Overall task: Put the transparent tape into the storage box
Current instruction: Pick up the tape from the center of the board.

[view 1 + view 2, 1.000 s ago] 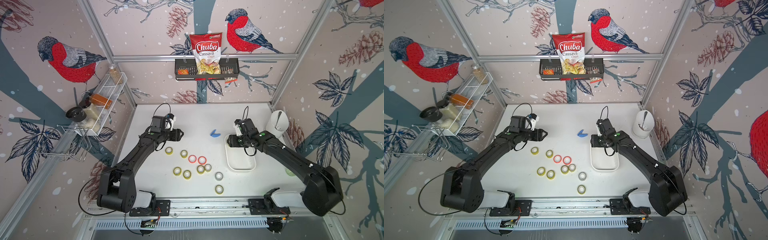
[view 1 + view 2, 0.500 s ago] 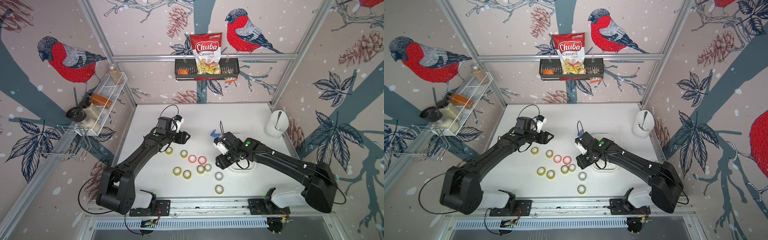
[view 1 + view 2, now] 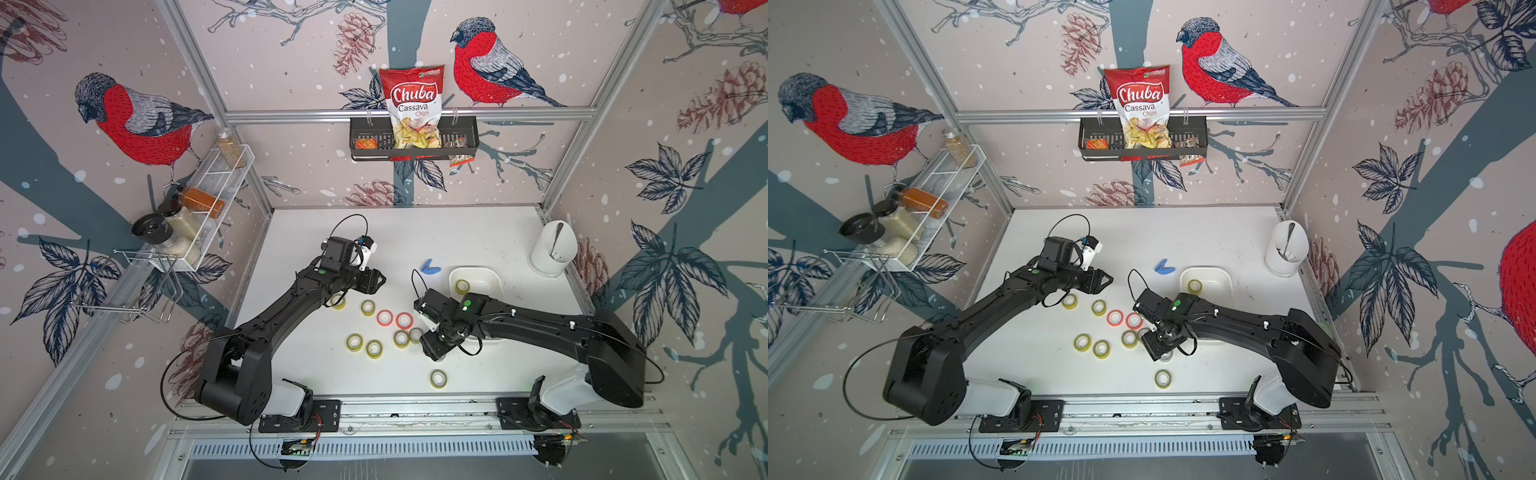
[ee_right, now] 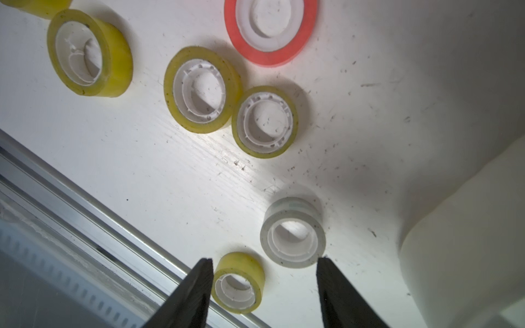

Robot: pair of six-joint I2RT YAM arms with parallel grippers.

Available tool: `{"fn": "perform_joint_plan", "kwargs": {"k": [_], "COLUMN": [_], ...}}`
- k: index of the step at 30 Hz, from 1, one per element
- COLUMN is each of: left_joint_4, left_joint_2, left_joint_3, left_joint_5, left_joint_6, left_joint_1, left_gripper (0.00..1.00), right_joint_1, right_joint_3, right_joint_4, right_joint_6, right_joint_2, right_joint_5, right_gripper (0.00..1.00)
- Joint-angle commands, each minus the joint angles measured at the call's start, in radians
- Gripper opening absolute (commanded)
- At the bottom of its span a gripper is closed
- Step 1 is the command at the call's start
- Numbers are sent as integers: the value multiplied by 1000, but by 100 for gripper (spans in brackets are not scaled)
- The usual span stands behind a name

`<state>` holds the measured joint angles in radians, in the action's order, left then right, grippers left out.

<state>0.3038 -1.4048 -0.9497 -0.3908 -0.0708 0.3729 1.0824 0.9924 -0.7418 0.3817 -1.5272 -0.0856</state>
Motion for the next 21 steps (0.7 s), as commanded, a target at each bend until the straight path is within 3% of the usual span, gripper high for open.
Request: {"fn": "perform_joint_plan", "kwargs": {"k": [1, 10, 21], "left_joint_4": [23, 21, 21], "left_joint_2": [1, 9, 0], "left_joint_3": [7, 6, 2], "left_joint_5": [12, 17, 9], "left_joint_6": [12, 14, 12], "left_joint_1": [14, 26, 26], "left_gripper": [63, 62, 62], "right_joint_1": [17, 37, 17], "right_joint_3": [2, 28, -30], "right_joint_4": [-8, -25, 27], "right_joint_6": [67, 139, 148], "right_joint_2": [-28, -86, -91], "right_joint_5": [55, 158, 120], "right_gripper": [66, 65, 62]}}
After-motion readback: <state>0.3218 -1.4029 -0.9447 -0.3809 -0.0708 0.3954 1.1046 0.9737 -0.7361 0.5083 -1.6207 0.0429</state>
